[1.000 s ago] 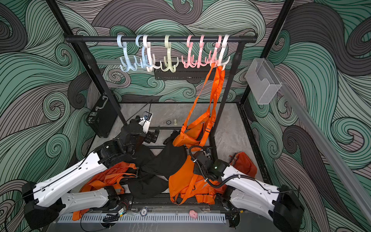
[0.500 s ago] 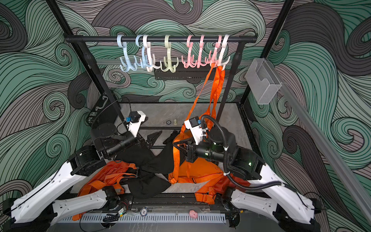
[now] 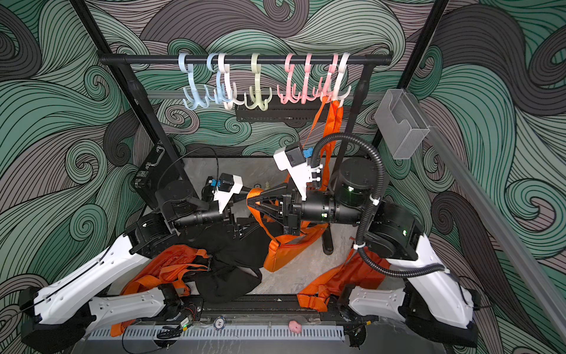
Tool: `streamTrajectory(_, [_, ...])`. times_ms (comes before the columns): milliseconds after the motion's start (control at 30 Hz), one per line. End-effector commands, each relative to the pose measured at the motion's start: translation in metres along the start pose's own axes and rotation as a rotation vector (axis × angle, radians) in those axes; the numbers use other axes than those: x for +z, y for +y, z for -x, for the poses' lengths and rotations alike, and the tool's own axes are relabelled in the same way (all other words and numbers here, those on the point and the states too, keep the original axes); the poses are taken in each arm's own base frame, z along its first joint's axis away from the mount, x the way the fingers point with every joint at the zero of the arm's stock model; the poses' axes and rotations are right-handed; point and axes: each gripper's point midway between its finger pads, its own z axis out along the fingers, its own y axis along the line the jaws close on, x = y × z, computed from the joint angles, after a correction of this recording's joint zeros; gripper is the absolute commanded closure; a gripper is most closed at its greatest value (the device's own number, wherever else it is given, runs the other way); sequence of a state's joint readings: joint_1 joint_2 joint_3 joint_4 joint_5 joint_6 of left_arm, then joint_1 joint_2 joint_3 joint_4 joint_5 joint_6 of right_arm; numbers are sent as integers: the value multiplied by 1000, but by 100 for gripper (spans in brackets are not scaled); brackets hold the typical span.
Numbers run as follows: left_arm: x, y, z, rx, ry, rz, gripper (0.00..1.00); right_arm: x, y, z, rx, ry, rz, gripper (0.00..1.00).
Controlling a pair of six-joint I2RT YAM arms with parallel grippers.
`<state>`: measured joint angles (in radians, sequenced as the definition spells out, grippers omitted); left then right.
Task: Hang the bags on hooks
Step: Pick up the bag from the center of the board.
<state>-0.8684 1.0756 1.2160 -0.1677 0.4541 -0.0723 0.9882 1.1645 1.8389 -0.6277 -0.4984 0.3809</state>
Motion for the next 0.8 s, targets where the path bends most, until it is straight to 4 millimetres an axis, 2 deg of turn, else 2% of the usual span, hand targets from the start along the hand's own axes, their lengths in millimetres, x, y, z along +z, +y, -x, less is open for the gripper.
streamTrajectory(0, [3,-24,31,-37,-109,-156,2,4,5,-6,-9,27,42,100])
streamTrajectory(100, [2,-35,34,-79,-137,-224,2,-2,4,-7,-24,20,22,100])
streamTrajectory(200, [4,-41,27,-100,-124,-256,1,-5,0,-11,-22,21,3,100])
streamTrajectory(333, [13,-36,10,-101,-75,-238,1,-2,3,-13,-9,30,30,100])
streamTrajectory(500, [34,-27,-10,-116,-19,-239,3,-5,15,-6,-21,11,84,100])
streamTrajectory(667, [54,-15,-24,-150,7,-210,20,-8,24,-4,-8,0,131,100])
streamTrajectory(767, [63,-7,-18,-147,-11,-183,47,-12,30,-1,-6,-12,149,100])
